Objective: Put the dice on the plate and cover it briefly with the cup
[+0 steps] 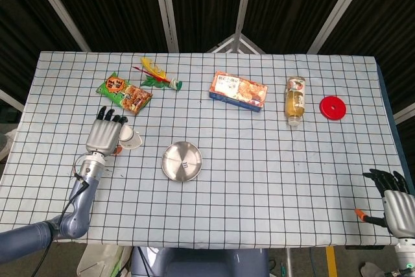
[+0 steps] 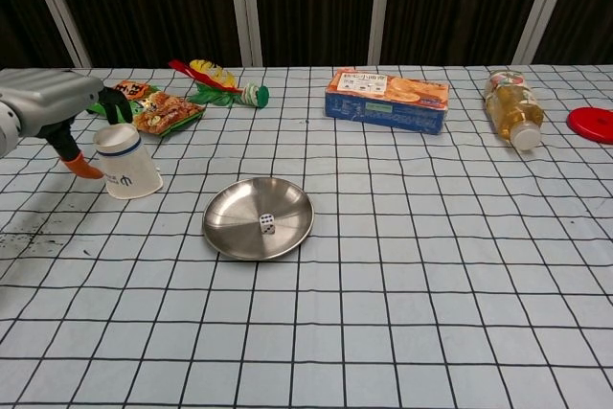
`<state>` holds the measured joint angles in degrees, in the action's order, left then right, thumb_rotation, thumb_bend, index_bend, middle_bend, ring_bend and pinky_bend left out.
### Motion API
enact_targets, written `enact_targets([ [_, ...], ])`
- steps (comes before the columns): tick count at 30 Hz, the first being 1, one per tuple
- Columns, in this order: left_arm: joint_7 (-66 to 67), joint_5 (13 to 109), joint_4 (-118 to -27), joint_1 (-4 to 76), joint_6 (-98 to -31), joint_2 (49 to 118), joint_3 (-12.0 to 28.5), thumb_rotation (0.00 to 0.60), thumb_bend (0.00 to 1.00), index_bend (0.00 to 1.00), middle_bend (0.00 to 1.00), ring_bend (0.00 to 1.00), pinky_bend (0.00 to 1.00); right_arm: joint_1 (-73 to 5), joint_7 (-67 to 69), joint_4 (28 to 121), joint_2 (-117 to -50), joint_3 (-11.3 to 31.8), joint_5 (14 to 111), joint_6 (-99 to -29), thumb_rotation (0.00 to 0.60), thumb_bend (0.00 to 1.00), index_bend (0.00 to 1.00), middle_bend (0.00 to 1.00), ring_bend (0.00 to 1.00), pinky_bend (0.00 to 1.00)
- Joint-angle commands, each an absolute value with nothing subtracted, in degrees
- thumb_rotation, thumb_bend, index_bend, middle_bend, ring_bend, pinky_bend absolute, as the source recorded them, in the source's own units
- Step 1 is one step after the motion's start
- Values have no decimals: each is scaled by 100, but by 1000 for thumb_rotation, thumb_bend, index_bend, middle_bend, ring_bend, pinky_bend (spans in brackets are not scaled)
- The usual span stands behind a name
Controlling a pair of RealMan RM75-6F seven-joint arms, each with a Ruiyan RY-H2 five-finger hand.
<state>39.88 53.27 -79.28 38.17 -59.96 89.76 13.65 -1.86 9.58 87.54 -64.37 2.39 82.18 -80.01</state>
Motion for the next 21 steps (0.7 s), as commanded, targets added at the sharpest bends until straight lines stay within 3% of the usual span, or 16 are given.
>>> enact_targets([
  [1,3904,5379,-7889,3823,-5996,8989,1351,600,284,288,315,155,66,-189,952,8749,-6445,238,8220,-7996,600,96,248,188,126,0],
  [13,3589,5613,-7891,3813,-6103,8952,1312,600,313,308,316,161,71,-199,923,8763,-6454,227,8256,-7997,600,96,248,188,126,0],
  [21,3630,5610,-7842,3863,-6089,8995,1251,600,399,337,323,161,71,-215,910,8772,-6452,220,8233,-7945,600,96,248,188,126,0],
])
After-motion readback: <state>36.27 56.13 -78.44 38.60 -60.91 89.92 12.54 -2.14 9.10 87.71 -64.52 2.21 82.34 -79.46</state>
